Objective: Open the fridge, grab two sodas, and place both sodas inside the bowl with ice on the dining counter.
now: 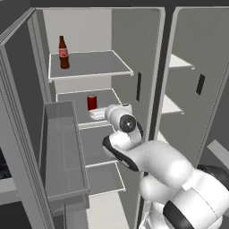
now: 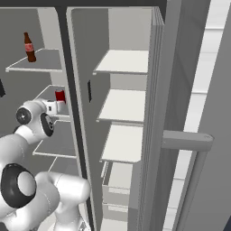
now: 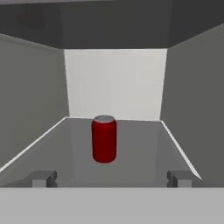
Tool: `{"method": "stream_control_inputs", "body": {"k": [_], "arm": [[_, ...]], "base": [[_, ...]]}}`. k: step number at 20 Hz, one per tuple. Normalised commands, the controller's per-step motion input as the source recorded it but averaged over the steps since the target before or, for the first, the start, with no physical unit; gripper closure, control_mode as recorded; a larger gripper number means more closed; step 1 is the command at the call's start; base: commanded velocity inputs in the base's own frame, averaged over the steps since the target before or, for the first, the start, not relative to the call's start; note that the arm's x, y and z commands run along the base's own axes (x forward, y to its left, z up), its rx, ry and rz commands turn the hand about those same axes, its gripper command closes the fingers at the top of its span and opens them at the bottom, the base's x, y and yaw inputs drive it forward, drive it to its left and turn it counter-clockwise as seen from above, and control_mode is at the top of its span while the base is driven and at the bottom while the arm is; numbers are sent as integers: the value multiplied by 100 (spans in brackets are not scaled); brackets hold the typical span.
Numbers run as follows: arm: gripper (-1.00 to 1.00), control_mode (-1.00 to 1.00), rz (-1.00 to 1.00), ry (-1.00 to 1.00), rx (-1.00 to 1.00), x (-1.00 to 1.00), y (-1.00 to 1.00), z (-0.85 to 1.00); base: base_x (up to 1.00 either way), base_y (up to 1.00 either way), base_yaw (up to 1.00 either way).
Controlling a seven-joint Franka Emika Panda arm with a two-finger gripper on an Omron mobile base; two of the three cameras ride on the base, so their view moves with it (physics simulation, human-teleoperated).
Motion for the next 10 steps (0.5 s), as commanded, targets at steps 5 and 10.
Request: {"method": "stream_control_inputs", "body": {"k": [5, 10], "arm": [[-100, -100, -3, 0, 0, 29, 19, 0], [-100, -100, -2, 0, 0, 24, 0, 0]], "base": [[0, 0, 0], [0, 0, 0]]}}
